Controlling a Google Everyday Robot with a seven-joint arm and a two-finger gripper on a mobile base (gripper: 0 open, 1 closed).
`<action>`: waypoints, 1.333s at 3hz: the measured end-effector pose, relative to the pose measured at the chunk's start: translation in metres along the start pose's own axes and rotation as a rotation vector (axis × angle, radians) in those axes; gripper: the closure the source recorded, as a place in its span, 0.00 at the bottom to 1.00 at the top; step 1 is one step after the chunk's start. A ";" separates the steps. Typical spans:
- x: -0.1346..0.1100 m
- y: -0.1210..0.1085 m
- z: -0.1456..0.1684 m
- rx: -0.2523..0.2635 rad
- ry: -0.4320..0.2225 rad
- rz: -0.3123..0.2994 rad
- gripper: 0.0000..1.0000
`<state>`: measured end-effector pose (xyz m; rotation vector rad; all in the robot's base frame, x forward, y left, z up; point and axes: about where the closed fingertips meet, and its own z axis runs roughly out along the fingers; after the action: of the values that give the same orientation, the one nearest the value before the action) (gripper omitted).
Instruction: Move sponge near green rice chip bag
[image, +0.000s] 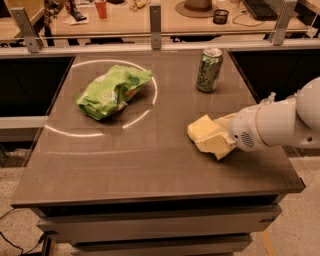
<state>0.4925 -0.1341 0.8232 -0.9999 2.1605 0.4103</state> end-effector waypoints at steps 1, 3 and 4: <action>-0.001 0.000 -0.001 0.000 0.000 0.000 1.00; -0.094 0.045 0.028 -0.168 -0.214 -0.047 1.00; -0.125 0.062 0.047 -0.227 -0.243 -0.058 1.00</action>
Offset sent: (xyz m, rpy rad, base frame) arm 0.0252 0.1348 0.0753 0.3487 -0.1448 0.2586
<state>0.5235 -0.0014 0.8799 -1.0734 1.8921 0.7233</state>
